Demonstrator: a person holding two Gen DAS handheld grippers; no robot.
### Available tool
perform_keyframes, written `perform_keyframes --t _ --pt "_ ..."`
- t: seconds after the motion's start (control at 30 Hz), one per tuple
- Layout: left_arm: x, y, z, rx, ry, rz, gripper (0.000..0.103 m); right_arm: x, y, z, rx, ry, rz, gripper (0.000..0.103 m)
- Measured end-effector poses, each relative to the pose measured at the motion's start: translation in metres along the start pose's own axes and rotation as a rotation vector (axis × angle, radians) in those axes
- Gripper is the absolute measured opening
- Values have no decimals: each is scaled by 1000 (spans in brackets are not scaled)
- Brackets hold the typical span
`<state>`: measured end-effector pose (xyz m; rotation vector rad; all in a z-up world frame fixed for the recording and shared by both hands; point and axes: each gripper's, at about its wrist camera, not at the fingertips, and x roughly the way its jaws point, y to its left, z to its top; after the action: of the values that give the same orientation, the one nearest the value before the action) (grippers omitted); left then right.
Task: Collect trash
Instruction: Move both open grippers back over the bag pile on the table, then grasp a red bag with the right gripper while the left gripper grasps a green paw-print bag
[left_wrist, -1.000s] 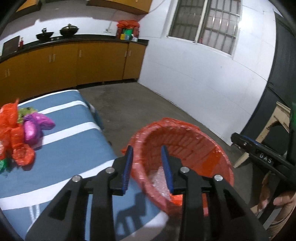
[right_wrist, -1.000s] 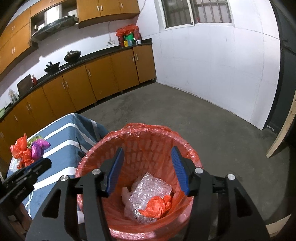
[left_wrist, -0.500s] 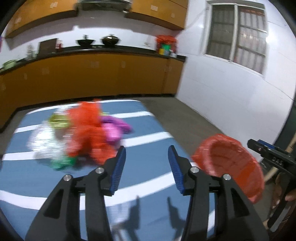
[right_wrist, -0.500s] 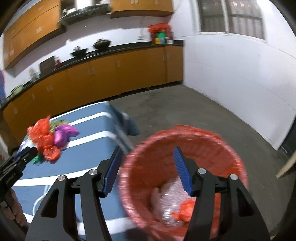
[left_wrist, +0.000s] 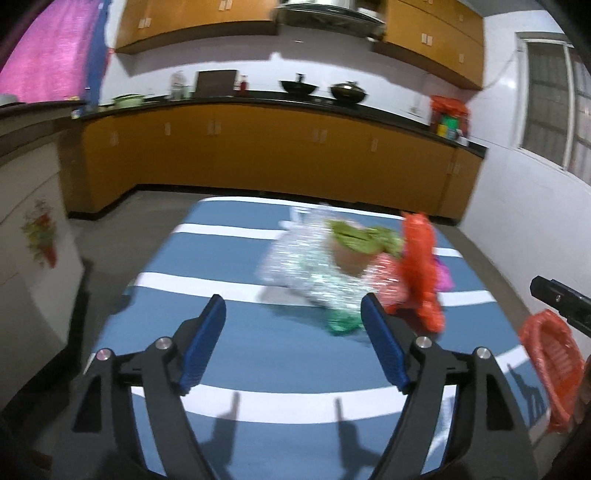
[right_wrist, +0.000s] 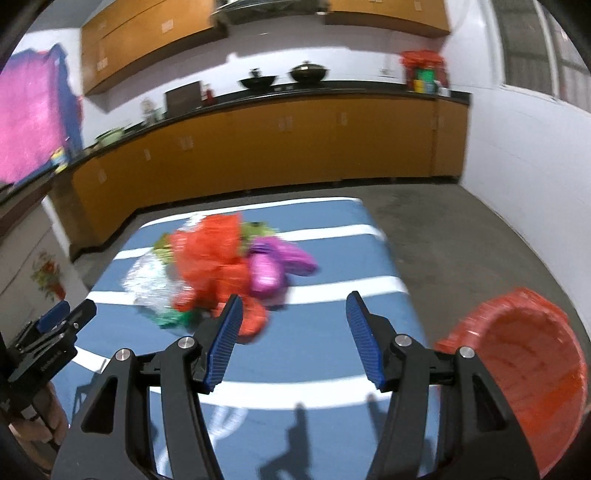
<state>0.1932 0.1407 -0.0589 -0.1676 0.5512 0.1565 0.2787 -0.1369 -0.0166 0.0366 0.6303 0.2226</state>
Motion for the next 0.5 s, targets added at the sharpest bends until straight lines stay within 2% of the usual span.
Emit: perform_keyframes --t 0.17,0.43,0.5 --pt "2 25 2 -35 -4 43 76 27 36 7 -30 31 52 59" --pt "10 50 0 -79 12 70 77 58 63 14 -9 62 93 59" --pt "13 52 -1 -86 18 72 77 66 67 16 -7 56 95 62"
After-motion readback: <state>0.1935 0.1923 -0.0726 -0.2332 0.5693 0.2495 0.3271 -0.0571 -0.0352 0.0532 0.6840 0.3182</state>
